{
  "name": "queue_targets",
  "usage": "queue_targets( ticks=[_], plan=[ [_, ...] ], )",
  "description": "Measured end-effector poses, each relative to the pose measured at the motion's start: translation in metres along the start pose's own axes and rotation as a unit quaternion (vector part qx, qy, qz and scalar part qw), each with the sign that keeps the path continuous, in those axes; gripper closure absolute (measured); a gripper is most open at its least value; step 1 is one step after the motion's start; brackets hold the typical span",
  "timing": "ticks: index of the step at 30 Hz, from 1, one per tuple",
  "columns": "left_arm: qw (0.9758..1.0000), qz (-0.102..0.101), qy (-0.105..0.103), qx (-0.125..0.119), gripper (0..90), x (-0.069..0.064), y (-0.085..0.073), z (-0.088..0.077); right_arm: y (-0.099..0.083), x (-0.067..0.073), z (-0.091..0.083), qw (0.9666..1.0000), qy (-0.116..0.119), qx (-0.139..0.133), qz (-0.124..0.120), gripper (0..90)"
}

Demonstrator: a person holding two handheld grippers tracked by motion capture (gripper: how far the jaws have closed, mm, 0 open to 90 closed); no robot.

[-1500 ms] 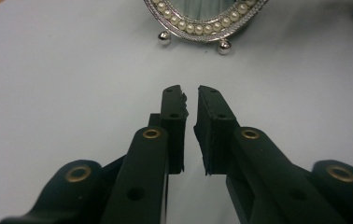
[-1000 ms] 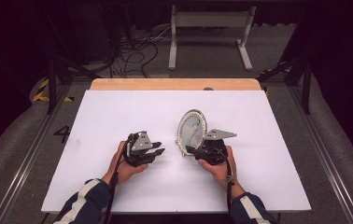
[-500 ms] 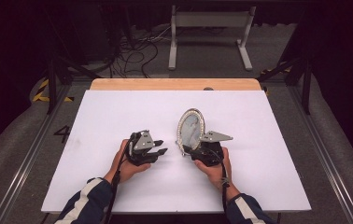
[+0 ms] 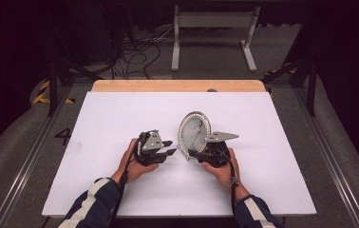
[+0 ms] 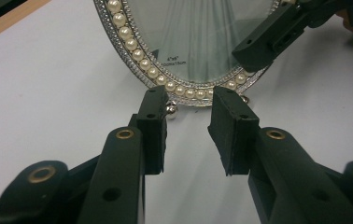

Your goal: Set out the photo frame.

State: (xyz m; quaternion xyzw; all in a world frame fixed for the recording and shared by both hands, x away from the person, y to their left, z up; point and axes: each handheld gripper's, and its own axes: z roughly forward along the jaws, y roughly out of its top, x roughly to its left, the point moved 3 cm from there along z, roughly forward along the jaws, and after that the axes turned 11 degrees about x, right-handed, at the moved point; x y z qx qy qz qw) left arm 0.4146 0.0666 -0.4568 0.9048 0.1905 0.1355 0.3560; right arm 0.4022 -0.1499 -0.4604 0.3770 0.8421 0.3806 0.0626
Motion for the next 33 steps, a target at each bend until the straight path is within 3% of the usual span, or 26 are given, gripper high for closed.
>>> queue_targets(
  ticks=[6, 11, 13, 16, 19, 21, 25, 28, 33],
  plan=[
    [0.9999, -0.012, -0.003, -0.002, 60.8, 0.007, 0.003, 0.003, 0.000, -0.002, -0.004, 0.9997, 0.012, 0.019, -0.011, 76.6],
    [0.9996, -0.019, -0.021, -0.008, 54.5, 0.012, 0.005, 0.010, 0.000, -0.003, -0.006, 0.9994, 0.018, 0.025, -0.018, 76.4],
    [0.9993, -0.024, -0.026, -0.014, 52.5, 0.015, 0.006, 0.012, 0.000, -0.002, -0.006, 0.9994, 0.012, 0.025, -0.022, 75.7],
    [0.9994, -0.030, -0.014, -0.012, 45.0, 0.019, 0.005, 0.018, 0.000, 0.000, -0.006, 0.9993, 0.005, 0.024, -0.029, 70.8],
    [0.9994, -0.027, -0.021, 0.005, 42.0, 0.021, 0.004, 0.025, 0.000, 0.004, -0.010, 0.9990, -0.006, 0.022, -0.038, 66.7],
    [0.9992, -0.028, -0.016, 0.024, 36.3, 0.022, 0.005, 0.029, -0.001, 0.007, -0.016, 0.9989, -0.023, 0.018, -0.037, 59.5],
    [0.9982, -0.043, -0.040, 0.003, 33.5, 0.028, 0.011, 0.029, -0.003, 0.013, -0.031, 0.9981, -0.044, 0.005, -0.043, 54.0],
    [0.9984, -0.035, -0.045, 0.008, 31.8, 0.027, 0.015, 0.035, -0.008, 0.013, -0.034, 0.9984, -0.047, -0.009, -0.031, 53.8],
    [0.9969, -0.042, -0.065, 0.004, 27.8, 0.028, 0.022, 0.042, -0.013, 0.014, -0.043, 0.9974, -0.059, -0.038, -0.019, 53.0]
  ],
)
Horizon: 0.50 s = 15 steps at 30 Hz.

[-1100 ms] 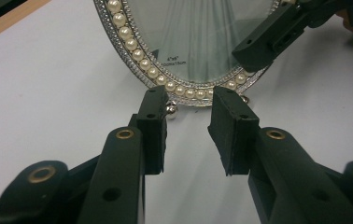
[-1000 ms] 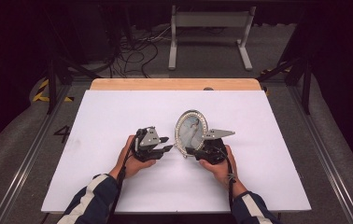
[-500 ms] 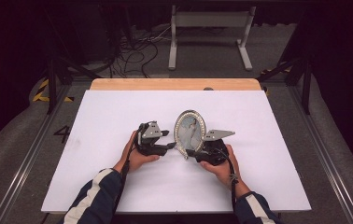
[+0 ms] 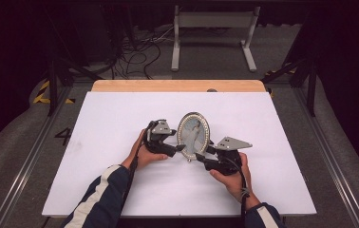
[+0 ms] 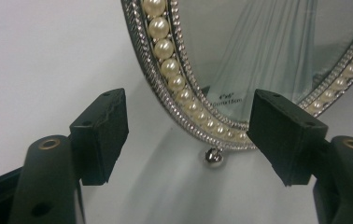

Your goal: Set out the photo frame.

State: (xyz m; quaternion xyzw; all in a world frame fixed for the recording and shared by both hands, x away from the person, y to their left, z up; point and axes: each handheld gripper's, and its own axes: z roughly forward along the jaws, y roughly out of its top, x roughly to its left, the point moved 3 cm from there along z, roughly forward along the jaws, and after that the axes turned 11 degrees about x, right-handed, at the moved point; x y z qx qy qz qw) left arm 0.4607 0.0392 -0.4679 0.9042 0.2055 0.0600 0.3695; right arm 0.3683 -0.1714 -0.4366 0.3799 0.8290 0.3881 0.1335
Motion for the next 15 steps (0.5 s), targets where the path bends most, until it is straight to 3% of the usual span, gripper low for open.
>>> queue_targets(
  ticks=[3, 5, 6, 8, 12, 15],
  plan=[
    [0.9999, -0.002, -0.009, -0.005, 26.8, 0.000, 0.002, 0.002, -0.002, 0.001, -0.007, 0.9999, -0.006, -0.009, 0.000, 54.0],
    [0.9998, 0.001, -0.019, -0.003, 25.0, -0.002, 0.002, 0.004, -0.004, 0.004, -0.017, 0.9994, -0.012, -0.034, -0.001, 63.2],
    [0.9996, 0.003, -0.029, -0.005, 25.1, -0.002, 0.003, 0.006, -0.004, 0.004, -0.019, 0.9992, -0.015, -0.038, -0.002, 65.2],
    [0.9995, 0.003, -0.031, -0.005, 25.0, -0.002, 0.004, 0.006, -0.004, 0.005, -0.021, 0.9988, -0.015, -0.046, 0.000, 68.6],
    [0.9991, 0.012, -0.039, -0.003, 27.0, -0.005, 0.004, 0.007, -0.004, 0.003, -0.021, 0.9985, -0.024, -0.049, 0.003, 76.6],
    [0.9990, 0.008, -0.043, -0.008, 29.8, -0.004, 0.003, 0.005, -0.003, 0.000, -0.021, 0.9980, -0.032, -0.054, 0.007, 82.4]
  ],
)
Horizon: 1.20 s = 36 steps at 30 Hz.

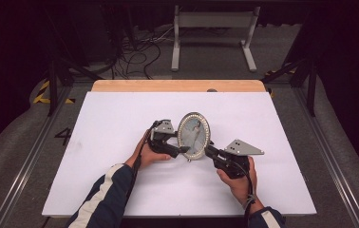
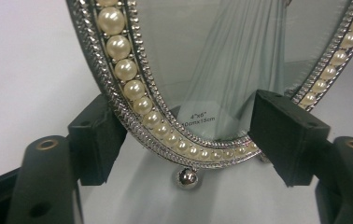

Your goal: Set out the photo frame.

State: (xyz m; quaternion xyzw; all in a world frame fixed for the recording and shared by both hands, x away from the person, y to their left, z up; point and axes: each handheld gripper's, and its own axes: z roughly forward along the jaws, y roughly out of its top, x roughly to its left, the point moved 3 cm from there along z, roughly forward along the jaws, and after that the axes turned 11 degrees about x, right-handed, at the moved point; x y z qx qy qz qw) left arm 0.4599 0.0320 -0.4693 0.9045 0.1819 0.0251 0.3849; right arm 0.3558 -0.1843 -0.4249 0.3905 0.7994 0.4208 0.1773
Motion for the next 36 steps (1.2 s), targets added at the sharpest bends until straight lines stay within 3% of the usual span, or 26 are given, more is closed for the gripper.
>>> queue_targets(
  ticks=[6, 10, 12, 17, 26, 29, 36],
  plan=[
    [1.0000, -0.005, 0.003, 0.003, 36.4, 0.001, -0.002, -0.002, 0.001, -0.001, 0.002, 1.0000, 0.003, -0.001, 0.003, 83.1],
    [0.9997, -0.003, 0.019, 0.013, 42.8, 0.001, -0.004, -0.005, 0.005, -0.004, 0.004, 0.9999, -0.008, -0.001, 0.006, 83.0],
    [0.9995, -0.002, 0.025, 0.019, 44.8, 0.001, -0.005, -0.007, 0.004, -0.007, 0.005, 0.9999, -0.001, -0.004, 0.016, 83.0],
    [0.9989, 0.005, 0.037, 0.028, 45.8, -0.001, -0.007, -0.009, 0.006, -0.008, 0.006, 0.9999, -0.005, -0.001, 0.012, 82.6],
    [0.9990, 0.013, 0.034, 0.025, 46.0, -0.005, -0.016, -0.018, 0.007, -0.013, 0.011, 0.9998, -0.009, 0.003, 0.018, 82.0],
    [0.9992, 0.016, 0.034, 0.018, 43.1, -0.001, -0.015, -0.021, 0.009, -0.011, 0.012, 0.9998, -0.010, 0.001, 0.020, 82.2],
    [0.9987, -0.004, 0.049, -0.016, 36.1, 0.002, -0.002, -0.031, 0.009, -0.010, 0.011, 0.9997, -0.016, 0.000, 0.021, 82.1]
  ],
)
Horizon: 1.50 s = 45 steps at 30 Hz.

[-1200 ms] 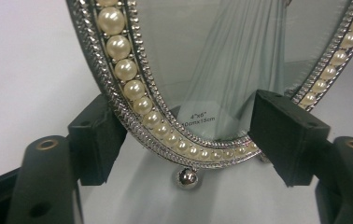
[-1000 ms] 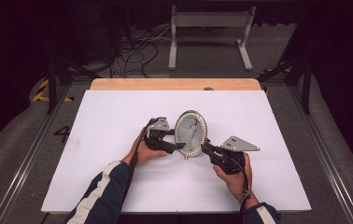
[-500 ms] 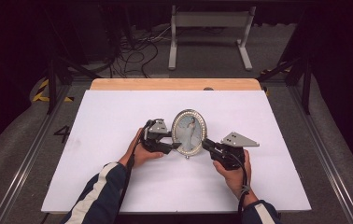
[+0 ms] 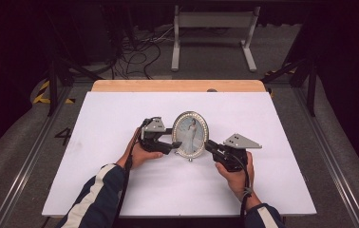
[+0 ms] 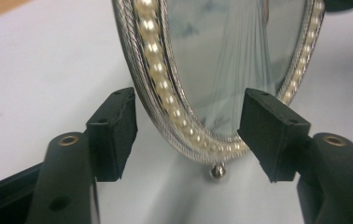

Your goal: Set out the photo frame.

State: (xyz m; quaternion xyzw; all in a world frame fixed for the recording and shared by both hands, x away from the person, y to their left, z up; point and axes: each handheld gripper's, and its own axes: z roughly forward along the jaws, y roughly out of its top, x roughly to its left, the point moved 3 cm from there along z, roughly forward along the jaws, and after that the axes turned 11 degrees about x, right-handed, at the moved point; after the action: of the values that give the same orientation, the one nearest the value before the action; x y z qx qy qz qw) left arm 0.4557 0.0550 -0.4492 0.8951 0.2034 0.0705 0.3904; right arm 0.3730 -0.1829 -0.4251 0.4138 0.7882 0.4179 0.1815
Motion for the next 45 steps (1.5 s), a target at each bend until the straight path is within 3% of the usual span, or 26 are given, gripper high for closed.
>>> queue_targets(
  ticks=[5, 11, 16, 20, 28, 35, 45],
  plan=[
    [0.9999, -0.004, -0.010, -0.009, 41.3, -0.001, 0.004, 0.000, 0.000, 0.000, -0.002, 1.0000, -0.008, -0.006, 0.001, 83.3],
    [0.9999, -0.008, 0.001, -0.010, 55.4, 0.002, 0.003, -0.002, 0.001, -0.001, -0.002, 0.9999, -0.009, -0.007, 0.003, 83.7],
    [1.0000, -0.001, 0.002, -0.005, 58.4, 0.000, 0.002, -0.007, 0.001, -0.002, -0.001, 0.9999, -0.012, -0.006, 0.008, 83.6],
    [0.9997, 0.009, 0.019, 0.008, 58.7, -0.003, 0.001, -0.008, 0.001, -0.003, 0.000, 0.9998, -0.015, -0.006, 0.011, 83.4],
    [0.9993, 0.014, 0.030, 0.020, 60.7, -0.007, -0.003, -0.010, 0.002, -0.004, 0.003, 0.9997, -0.018, -0.008, 0.013, 83.4],
    [0.9994, 0.008, 0.027, 0.019, 61.4, -0.010, -0.004, -0.011, 0.002, -0.004, 0.004, 0.9997, -0.020, -0.008, 0.012, 83.3],
    [0.9992, 0.018, 0.030, 0.020, 62.5, -0.015, -0.006, -0.014, 0.003, -0.006, 0.006, 0.9996, -0.023, -0.006, 0.011, 83.2]
  ],
)
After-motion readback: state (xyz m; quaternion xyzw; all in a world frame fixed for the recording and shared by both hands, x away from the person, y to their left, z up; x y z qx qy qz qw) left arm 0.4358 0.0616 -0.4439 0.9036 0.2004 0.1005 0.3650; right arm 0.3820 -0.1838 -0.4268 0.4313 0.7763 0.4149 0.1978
